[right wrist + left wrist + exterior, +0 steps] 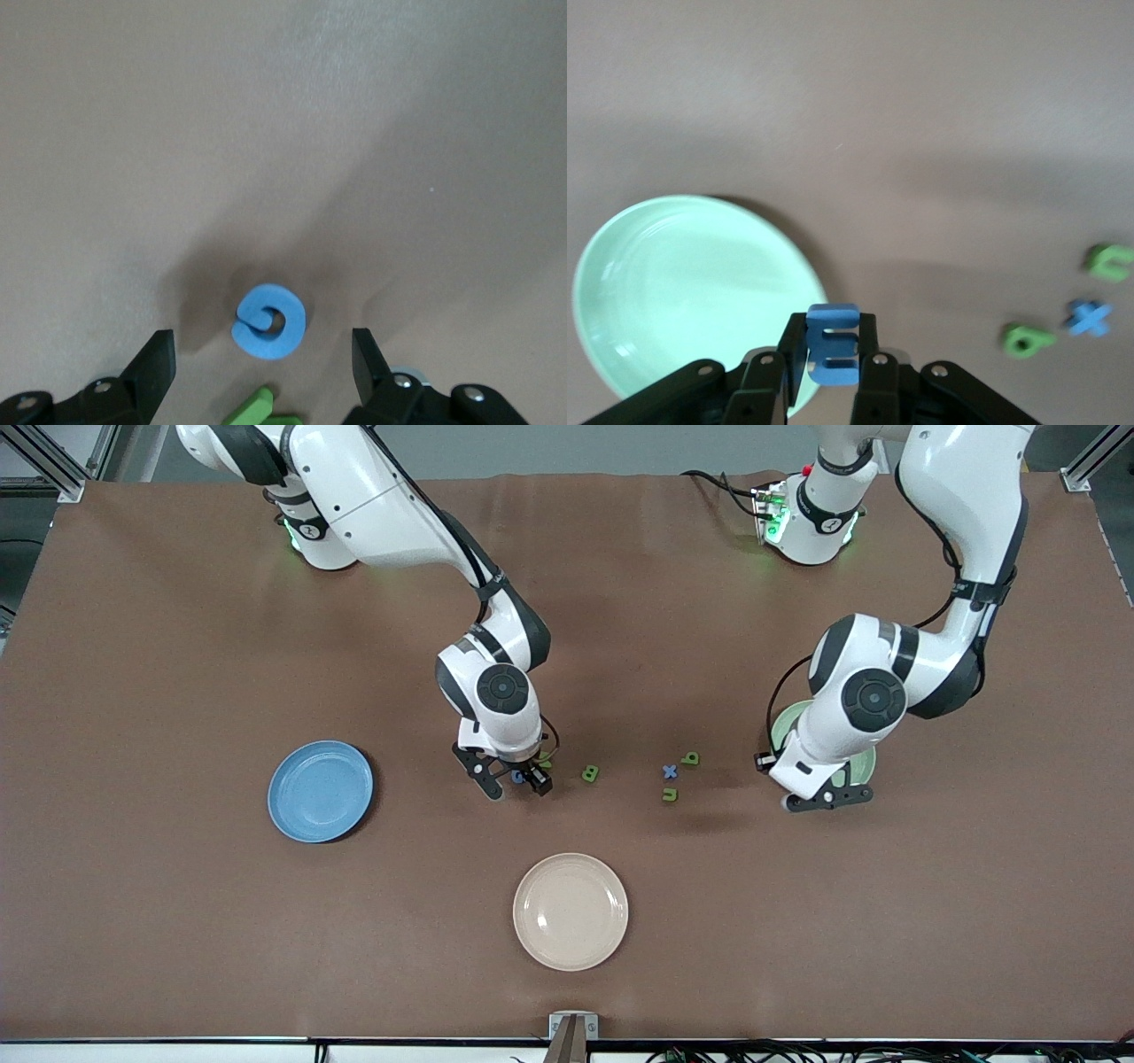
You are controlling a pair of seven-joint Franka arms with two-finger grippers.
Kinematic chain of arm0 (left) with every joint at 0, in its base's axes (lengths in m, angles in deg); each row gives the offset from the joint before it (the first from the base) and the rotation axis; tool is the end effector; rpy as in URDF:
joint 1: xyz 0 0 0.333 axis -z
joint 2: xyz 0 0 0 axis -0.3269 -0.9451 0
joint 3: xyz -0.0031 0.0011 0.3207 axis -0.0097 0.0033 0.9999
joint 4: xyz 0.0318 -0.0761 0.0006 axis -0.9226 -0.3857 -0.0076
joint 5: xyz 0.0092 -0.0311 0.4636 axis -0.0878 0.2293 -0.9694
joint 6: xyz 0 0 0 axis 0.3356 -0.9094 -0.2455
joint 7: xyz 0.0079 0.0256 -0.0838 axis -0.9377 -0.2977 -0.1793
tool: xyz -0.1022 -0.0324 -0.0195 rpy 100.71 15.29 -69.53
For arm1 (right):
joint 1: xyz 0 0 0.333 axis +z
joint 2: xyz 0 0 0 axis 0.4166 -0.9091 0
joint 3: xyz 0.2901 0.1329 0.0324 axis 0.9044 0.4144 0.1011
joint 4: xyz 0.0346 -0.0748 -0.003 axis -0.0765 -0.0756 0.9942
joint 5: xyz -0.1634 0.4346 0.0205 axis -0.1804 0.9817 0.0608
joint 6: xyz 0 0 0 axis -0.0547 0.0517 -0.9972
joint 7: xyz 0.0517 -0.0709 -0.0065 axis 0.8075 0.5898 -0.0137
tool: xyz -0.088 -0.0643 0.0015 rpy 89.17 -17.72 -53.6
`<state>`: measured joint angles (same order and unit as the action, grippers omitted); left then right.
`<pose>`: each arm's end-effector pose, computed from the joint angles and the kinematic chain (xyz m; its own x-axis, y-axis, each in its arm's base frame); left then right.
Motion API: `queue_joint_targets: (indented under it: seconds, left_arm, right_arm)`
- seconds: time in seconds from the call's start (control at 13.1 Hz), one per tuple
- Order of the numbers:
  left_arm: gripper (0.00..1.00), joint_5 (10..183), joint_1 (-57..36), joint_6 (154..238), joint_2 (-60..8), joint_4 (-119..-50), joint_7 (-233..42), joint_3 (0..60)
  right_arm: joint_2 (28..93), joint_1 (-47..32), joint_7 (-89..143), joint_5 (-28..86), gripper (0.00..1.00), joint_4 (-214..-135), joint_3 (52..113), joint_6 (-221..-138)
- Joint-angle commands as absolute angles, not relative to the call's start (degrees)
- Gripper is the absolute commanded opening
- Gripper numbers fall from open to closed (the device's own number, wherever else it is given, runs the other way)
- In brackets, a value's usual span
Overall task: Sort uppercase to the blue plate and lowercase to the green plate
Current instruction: 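Place the blue E on the green plate with the left gripper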
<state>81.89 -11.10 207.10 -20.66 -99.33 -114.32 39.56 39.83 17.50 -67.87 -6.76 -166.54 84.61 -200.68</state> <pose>0.6241 -0.1827 0.2325 0.9918 0.0969 -0.0829 0.0920 -0.9939 -0.0607 0.5840 0.4757 0.1303 0.6332 -0.7735 0.0292 -0.7734 -0.6337 -0.0173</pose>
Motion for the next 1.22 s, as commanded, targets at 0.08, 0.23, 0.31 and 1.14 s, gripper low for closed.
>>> queue_joint_targets:
  seconds: [0.08,0.23,0.31,1.14]
  left_arm:
    - [0.18,80.9,-16.6,212.0,-16.1,-108.4,-106.1,37.3]
    - [0.2,80.9,-17.4,218.0,-16.8,-111.8,-103.9,37.0]
    - [0.2,80.9,-17.4,221.2,-17.0,-113.7,-103.7,37.0]
    - [0.2,78.1,-18.9,226.7,-18.9,-118.6,-100.8,37.1]
  right_arm:
    - [39.1,18.0,-69.3,-7.7,0.86,-166.1,83.9,-200.8]
    - [39.1,17.5,-69.3,-9.0,0.86,-166.1,83.9,-200.8]
    - [39.0,17.4,-69.3,-9.3,0.85,-166.1,83.9,-200.8]
    - [38.3,18.3,-69.3,-9.2,0.73,-166.1,84.0,-200.8]
